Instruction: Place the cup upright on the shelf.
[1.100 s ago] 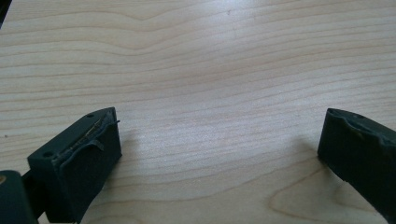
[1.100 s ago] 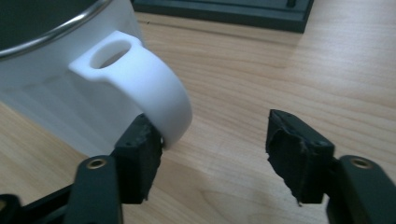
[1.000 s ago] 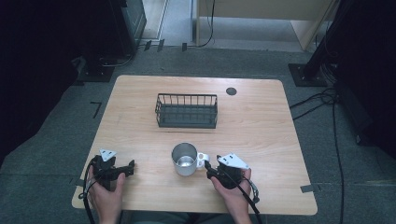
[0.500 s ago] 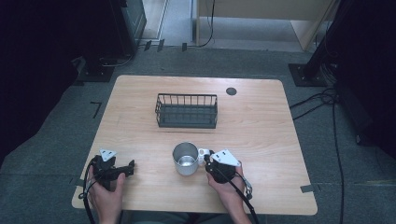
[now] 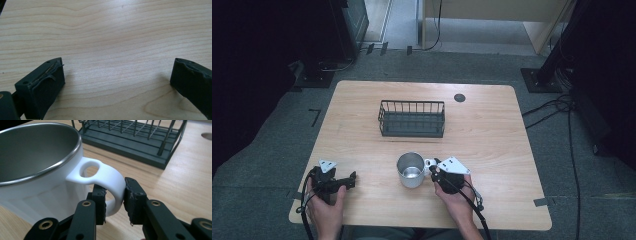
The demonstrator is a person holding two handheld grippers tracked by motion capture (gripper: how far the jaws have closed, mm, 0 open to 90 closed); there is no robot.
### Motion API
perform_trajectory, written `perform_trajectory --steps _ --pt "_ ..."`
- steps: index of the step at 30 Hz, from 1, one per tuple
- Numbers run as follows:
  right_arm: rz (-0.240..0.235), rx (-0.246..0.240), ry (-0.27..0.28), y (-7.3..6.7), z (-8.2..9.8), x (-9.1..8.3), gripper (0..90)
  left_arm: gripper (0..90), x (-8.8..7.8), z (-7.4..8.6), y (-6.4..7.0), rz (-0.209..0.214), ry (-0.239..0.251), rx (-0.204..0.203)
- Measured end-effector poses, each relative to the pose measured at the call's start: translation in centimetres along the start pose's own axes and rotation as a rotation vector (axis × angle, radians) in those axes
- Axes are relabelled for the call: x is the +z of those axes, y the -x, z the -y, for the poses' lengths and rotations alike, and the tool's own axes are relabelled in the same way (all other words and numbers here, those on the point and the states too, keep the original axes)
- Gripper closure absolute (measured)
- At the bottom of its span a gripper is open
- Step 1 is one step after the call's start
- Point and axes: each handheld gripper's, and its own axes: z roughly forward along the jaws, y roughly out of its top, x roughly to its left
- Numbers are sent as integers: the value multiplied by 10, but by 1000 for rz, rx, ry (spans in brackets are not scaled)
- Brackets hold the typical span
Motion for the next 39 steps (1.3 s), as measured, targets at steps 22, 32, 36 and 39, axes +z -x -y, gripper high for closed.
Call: perform_trajectory --steps 22,32,36,39 --pt "86 -25 37 0 -3 -1 828 0 0 0 0 0 -1 0" --pt "117 19 66 6 -11 -5 833 0 0 0 0 0 -1 0" --pt "136 25 73 6 -18 -4 832 0 0 0 0 0 0 0" --pt "140 37 78 6 -23 -3 832 0 0 0 0 0 0 0"
